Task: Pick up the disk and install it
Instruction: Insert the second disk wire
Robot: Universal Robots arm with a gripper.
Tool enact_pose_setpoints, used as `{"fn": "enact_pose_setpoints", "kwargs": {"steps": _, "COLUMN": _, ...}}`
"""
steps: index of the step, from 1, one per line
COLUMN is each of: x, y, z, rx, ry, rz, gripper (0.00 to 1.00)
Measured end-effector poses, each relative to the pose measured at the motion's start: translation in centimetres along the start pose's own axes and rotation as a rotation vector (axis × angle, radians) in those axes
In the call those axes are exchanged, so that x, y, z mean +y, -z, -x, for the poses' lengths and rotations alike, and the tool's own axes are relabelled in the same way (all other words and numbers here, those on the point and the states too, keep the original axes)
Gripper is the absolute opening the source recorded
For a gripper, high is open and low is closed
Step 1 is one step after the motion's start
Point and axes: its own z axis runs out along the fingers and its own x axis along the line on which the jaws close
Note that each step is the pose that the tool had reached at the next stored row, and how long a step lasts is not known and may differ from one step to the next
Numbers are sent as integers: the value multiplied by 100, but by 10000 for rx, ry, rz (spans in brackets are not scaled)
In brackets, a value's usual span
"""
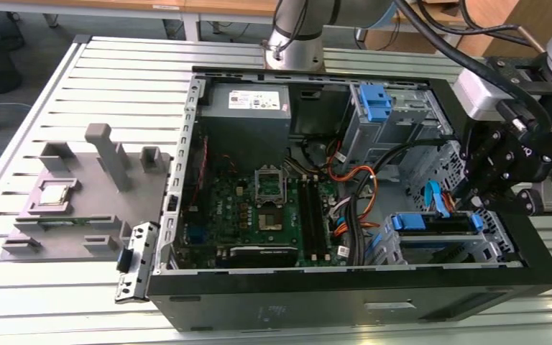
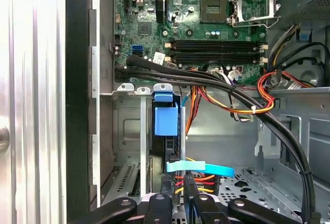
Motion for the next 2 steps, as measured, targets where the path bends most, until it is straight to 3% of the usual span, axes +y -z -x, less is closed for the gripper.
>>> {"fn": "enact_pose_setpoints", "kwargs": {"steps": 2, "x": 0, "y": 0, "z": 0, "rx": 0, "ry": 0, "rz": 0, "gripper": 24}}
